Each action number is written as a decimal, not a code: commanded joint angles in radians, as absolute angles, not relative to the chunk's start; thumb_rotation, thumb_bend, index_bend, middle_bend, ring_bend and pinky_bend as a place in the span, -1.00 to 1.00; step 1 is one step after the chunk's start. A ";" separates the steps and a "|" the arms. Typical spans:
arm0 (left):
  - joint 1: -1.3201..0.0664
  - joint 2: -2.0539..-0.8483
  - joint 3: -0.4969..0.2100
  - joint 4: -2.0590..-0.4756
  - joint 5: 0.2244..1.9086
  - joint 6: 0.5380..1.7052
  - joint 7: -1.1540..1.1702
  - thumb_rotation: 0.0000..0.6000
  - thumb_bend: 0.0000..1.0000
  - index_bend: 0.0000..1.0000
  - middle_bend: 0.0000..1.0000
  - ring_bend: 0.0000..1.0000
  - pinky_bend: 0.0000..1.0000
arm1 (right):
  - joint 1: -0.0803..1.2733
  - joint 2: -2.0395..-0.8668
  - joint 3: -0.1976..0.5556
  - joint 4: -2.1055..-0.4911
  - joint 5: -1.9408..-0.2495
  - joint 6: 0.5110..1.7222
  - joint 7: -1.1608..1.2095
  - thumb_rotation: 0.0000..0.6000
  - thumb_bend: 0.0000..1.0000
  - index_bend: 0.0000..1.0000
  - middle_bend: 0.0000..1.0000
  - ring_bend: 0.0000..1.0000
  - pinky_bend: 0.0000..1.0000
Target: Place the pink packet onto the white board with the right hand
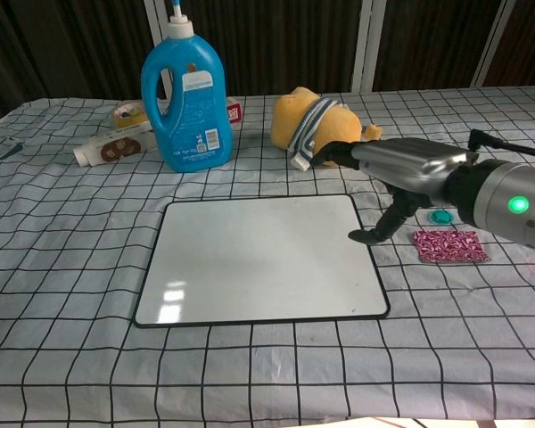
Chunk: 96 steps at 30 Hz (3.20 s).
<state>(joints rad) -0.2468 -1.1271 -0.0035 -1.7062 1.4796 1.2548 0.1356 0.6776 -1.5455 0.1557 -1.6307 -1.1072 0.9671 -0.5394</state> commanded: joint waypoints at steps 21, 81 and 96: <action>0.035 -1.306 0.149 -1.302 1.714 1.633 -0.013 1.00 -0.27 -1.00 -1.00 -1.00 -1.00 | 0.590 -1.405 0.030 -1.495 -1.062 0.892 -0.416 1.00 -0.55 -0.53 -1.00 -1.00 -1.00; 0.057 -1.283 0.126 -1.315 1.684 1.599 -0.043 1.00 -0.27 -1.00 -1.00 -1.00 -1.00 | 0.801 -1.623 0.125 -1.600 -0.832 1.064 -0.761 1.00 -0.55 -0.51 -1.00 -1.00 -1.00; 0.040 -1.294 0.123 -1.345 1.678 1.554 0.014 1.00 -0.27 -1.00 -1.00 -1.00 -1.00 | 0.742 -1.499 0.057 -1.405 -0.810 0.934 -0.644 1.00 -0.55 -0.29 -1.00 -1.00 -1.00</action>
<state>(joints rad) 0.0390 -1.2935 0.1233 -1.3436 1.6796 1.5559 0.0124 0.7457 -1.4908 0.0631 -1.4293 -0.8108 0.9512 -0.6601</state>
